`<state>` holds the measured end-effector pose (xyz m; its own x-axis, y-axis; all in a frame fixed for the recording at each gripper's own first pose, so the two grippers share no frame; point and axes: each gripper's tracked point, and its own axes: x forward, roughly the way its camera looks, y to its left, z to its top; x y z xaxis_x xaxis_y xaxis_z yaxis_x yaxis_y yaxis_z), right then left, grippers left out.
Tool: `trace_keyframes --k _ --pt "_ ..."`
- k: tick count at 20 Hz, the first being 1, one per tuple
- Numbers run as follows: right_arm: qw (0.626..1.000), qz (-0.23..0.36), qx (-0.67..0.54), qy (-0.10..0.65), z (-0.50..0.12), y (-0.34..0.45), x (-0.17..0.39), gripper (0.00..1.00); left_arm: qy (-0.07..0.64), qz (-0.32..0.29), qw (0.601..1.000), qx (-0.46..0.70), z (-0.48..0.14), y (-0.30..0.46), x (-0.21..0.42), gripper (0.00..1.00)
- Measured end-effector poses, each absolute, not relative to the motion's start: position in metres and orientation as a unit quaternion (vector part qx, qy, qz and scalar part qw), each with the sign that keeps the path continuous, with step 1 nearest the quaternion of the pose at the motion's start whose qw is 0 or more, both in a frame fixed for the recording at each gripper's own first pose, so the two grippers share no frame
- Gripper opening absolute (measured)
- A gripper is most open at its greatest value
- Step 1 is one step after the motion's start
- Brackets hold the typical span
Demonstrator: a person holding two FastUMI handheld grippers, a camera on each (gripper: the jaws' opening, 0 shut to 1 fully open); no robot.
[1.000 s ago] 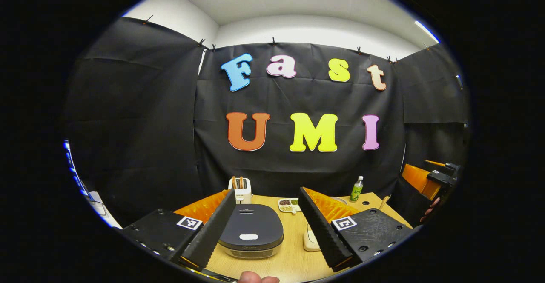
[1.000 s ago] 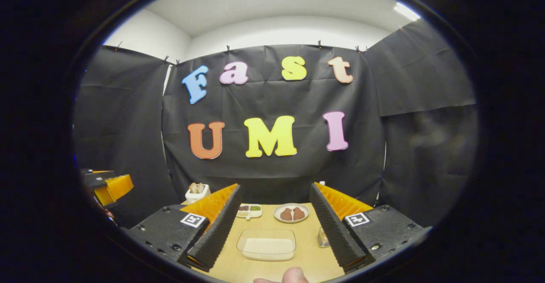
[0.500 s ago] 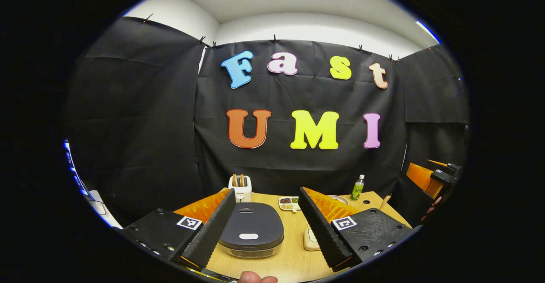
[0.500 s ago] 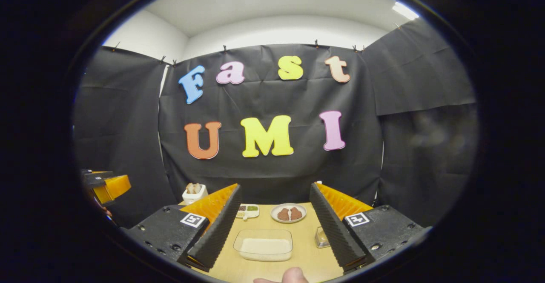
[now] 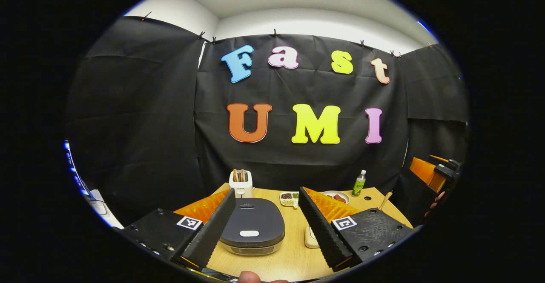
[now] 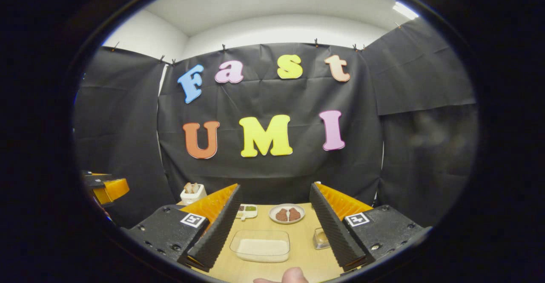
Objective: Close the left gripper, press the button to open the rice cooker; take a wooden spoon from the chopstick holder with the right hand, scoop a spoonful of rice and pour it into the rice cooker, then put the wooden spoon back into the chopstick holder.
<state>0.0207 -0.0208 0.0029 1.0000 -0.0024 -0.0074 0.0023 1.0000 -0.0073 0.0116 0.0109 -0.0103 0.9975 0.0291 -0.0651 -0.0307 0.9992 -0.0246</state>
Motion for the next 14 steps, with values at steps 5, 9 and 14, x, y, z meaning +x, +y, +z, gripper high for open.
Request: trace_keyframes --k 5,9,14 --pt "1.000 0.006 -0.005 0.009 0.001 -0.023 0.030 0.99 0.058 0.023 0.998 -0.016 -0.020 0.016 0.016 1.00" --pt "1.000 0.004 -0.001 0.010 -0.002 -0.031 0.040 0.99 0.084 0.026 0.996 -0.016 -0.033 0.019 0.024 0.75" --pt "1.000 0.008 0.002 0.017 -0.005 -0.035 0.058 1.00 0.132 0.017 0.991 -0.020 -0.061 0.022 0.040 0.53"
